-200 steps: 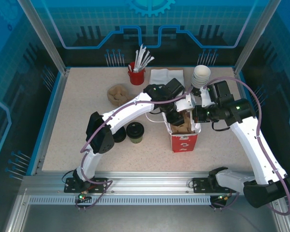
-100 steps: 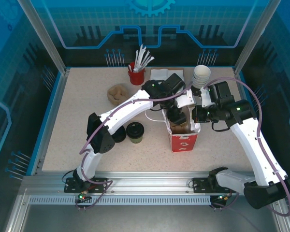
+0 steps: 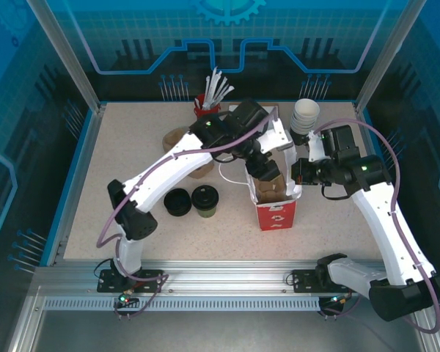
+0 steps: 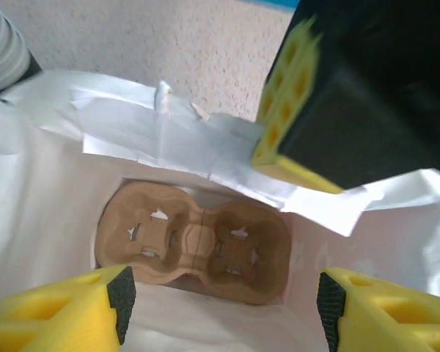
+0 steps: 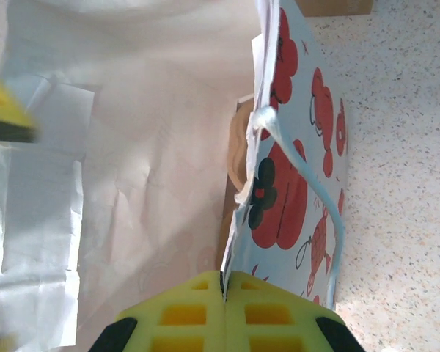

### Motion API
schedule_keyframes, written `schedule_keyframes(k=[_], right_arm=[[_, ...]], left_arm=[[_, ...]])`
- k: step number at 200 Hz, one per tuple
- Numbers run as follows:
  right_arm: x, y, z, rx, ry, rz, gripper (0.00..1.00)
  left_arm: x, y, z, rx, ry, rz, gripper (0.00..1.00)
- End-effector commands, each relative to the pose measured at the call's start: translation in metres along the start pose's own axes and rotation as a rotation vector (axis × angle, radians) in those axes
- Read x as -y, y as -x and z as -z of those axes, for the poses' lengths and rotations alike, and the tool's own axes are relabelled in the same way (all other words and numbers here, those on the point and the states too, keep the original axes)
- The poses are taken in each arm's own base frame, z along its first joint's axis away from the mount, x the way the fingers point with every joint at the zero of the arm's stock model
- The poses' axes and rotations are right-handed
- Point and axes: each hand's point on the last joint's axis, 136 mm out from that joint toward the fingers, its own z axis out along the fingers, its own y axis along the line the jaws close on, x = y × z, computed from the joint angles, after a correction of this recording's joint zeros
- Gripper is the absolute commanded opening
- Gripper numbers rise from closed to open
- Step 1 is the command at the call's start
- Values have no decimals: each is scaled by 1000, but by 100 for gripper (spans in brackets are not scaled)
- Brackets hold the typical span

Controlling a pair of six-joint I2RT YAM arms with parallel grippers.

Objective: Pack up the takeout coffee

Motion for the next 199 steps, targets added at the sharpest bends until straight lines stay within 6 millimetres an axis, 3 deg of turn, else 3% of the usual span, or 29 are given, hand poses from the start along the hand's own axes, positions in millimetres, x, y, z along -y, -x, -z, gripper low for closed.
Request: schedule_keyframes(k=[1,51,94,150,199], right_arm=[[-10,13,9,81,77,0,0],[-24,24,22,207,200,78,0],[-36,22,33,350,305,179,0],[-41,16,34,386,346,241,0],[-30,30,34,364,294,50,0]], left_arm=[[9,22,43,112,37,28,69],[21,35,90,293,63,84,69],[24,21,116,412,120,116,72],[20,0,117,445,163,186,75],[16,-2,106,436,144,284,74]])
